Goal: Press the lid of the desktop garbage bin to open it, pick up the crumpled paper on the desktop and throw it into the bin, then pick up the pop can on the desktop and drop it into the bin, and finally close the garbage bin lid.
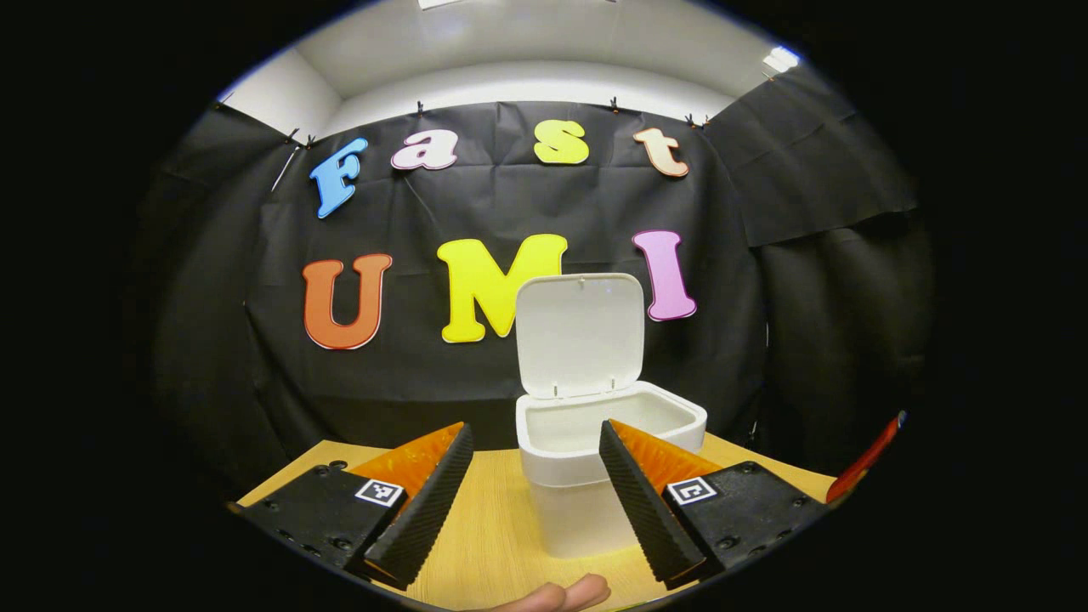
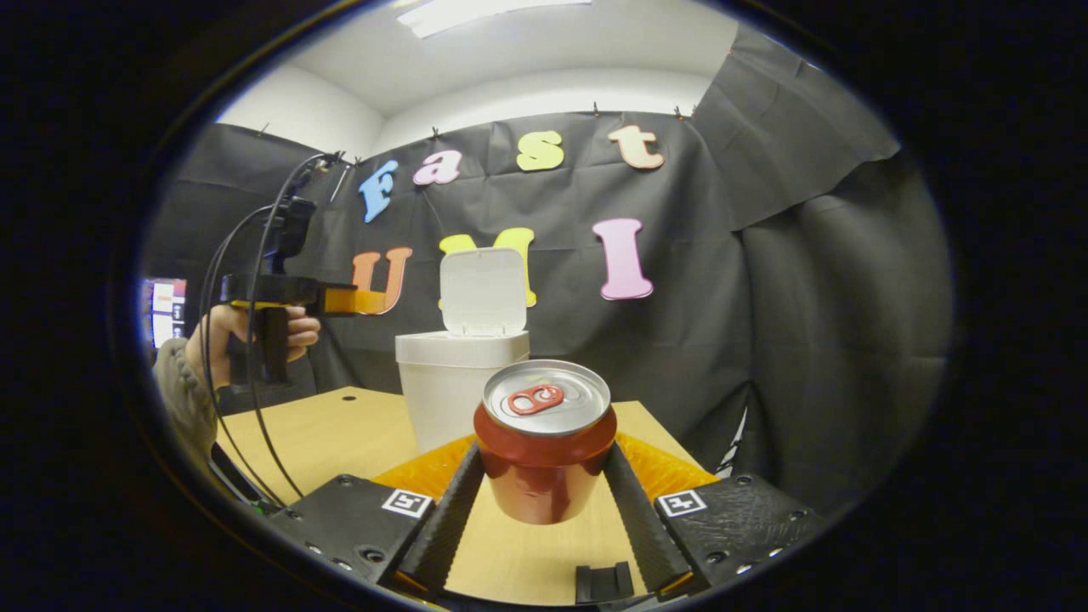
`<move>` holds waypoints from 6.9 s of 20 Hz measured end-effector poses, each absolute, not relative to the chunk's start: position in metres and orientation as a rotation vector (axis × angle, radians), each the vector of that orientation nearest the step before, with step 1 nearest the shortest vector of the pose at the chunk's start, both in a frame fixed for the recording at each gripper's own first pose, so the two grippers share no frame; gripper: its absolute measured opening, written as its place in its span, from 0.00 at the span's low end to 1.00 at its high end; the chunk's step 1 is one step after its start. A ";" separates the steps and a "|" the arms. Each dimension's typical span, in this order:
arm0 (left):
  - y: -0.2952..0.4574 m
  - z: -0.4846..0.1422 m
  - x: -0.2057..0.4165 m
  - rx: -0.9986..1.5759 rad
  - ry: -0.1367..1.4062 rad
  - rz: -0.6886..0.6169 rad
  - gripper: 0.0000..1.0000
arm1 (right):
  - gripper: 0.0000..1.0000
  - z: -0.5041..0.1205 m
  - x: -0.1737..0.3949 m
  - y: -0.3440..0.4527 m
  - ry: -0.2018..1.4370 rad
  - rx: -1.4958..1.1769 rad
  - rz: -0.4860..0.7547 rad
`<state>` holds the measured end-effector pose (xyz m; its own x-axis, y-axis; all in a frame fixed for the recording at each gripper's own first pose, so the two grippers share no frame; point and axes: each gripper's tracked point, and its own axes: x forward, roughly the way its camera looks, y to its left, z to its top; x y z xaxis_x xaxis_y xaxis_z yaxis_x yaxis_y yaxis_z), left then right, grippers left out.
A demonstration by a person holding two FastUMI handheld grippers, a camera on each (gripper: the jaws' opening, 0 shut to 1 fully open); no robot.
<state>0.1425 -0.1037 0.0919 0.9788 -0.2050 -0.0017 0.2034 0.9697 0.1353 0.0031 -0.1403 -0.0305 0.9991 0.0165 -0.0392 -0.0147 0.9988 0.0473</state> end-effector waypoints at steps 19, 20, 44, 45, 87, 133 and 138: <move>-0.033 0.015 0.031 0.134 -0.028 -0.068 0.99 | 0.81 0.014 0.041 -0.106 0.062 -0.053 -0.014; -0.029 0.015 0.030 0.126 -0.026 -0.064 0.99 | 0.81 0.024 0.047 -0.101 0.063 -0.054 0.000; 0.048 0.013 0.026 0.023 0.016 -0.041 0.99 | 0.82 0.095 0.327 0.016 0.283 -0.020 0.021; 0.049 0.014 0.026 0.030 0.018 -0.041 0.99 | 0.81 0.087 0.332 0.017 0.291 -0.023 0.016; 0.105 -0.008 0.050 -0.044 0.073 -0.018 0.97 | 0.95 0.246 0.425 -0.005 0.006 0.041 -0.057; 0.080 0.016 0.017 0.062 0.010 0.013 0.96 | 0.96 0.041 0.310 0.026 0.443 0.035 0.046; 0.082 0.011 0.020 0.035 0.028 0.006 0.96 | 0.96 0.037 0.308 0.025 0.498 0.016 0.015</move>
